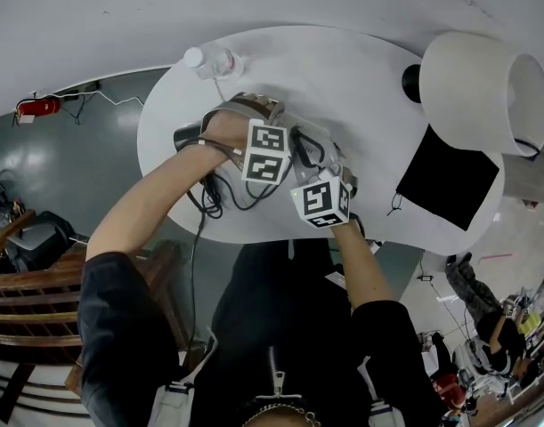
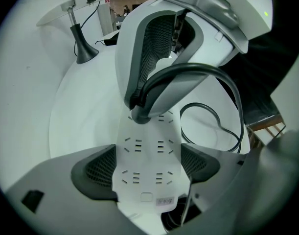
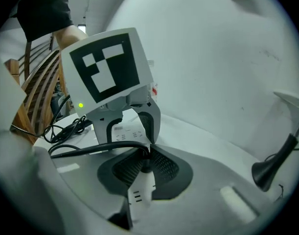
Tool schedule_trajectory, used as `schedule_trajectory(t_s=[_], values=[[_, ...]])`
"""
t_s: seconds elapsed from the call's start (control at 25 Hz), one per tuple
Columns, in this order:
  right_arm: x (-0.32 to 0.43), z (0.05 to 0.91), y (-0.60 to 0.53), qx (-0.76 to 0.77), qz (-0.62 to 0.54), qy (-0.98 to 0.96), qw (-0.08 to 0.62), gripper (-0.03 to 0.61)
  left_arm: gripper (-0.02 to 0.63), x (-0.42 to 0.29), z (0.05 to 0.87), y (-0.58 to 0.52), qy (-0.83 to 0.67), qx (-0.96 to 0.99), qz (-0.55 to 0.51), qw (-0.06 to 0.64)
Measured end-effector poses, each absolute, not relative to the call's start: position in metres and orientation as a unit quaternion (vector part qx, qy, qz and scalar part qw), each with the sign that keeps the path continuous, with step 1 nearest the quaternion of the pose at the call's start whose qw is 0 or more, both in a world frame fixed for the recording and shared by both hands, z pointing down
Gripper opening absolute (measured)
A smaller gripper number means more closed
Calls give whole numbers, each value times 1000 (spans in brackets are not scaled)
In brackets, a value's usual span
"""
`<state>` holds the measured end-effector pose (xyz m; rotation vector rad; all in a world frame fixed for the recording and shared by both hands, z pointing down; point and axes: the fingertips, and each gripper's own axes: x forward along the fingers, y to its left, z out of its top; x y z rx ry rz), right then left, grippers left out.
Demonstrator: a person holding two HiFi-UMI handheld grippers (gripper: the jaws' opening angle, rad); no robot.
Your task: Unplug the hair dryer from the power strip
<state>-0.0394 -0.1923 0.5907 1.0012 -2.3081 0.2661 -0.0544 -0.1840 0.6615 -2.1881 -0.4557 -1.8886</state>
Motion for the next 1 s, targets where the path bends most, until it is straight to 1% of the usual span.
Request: schedule_trajectory(t_s=[0.2,0.4,0.48,0.6,0.68,0.84,1.0], values=[[-39,590,-195,374,115,-872,294,44,393,-56,661,-184,-157,-741,-643,111],[-36,589,-199,388,161,-867,266,44,393,-55,661,-183,-156,-741,-644,109],[-37,582,-197,387,137,-872,267,44,393,-55,662,-183,-155,-741,-644,108],[-37,543,-205,399,67,-882,240,44,393,-55,662,-184,-156,-742,-642,109],[-38,537,-215,388,56,-885,250,45,393,-57,661,-186,-157,-741,-643,110],[-29,557,-202,367,76,-883,281,48,393,-56,661,-183,-157,-740,-645,108],[-25,563,-193,372,83,-879,286,49,394,-55,660,-185,-157,-743,-641,109]])
